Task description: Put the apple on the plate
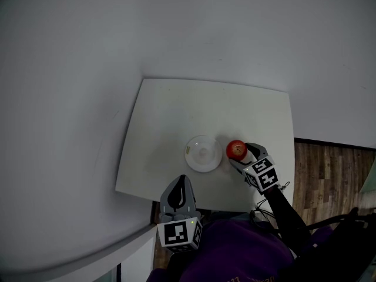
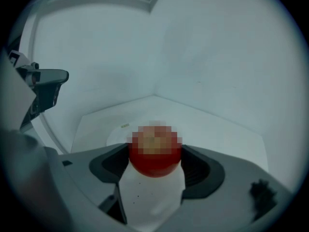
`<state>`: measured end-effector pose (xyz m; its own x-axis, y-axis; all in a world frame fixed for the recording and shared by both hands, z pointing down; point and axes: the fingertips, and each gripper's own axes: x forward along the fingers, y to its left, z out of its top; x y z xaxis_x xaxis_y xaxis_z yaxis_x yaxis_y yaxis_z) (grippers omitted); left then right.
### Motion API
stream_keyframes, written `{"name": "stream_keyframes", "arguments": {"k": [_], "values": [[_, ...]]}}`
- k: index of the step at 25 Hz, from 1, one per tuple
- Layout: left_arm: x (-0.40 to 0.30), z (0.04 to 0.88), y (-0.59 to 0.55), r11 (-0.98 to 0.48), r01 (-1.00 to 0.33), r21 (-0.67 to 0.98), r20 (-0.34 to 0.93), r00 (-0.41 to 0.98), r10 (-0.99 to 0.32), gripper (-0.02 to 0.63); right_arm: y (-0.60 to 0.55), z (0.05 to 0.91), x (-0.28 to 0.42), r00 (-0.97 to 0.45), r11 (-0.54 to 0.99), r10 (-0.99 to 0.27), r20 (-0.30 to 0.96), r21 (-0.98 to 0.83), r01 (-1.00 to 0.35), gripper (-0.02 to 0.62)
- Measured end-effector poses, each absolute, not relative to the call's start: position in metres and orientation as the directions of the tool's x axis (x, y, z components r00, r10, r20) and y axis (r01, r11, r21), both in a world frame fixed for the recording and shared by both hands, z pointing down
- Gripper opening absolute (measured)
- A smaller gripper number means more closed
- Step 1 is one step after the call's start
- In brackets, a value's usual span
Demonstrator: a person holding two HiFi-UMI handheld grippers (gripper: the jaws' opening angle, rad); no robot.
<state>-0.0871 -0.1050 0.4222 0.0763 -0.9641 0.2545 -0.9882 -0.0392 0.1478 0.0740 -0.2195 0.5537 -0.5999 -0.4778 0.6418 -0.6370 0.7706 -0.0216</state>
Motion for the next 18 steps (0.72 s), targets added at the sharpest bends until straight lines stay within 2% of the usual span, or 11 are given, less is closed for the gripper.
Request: {"name": "stream_keyframes", "arguments": {"k": [18], "values": [[-0.102, 0.421, -0.096, -0.007, -0.99, 0.143, 0.251, 0.043, -0.967, 0.006, -0.214, 0.553, 0.037, -0.636, 0.821, -0.428, 0.642, -0.017, -0.571, 0.341]]}}
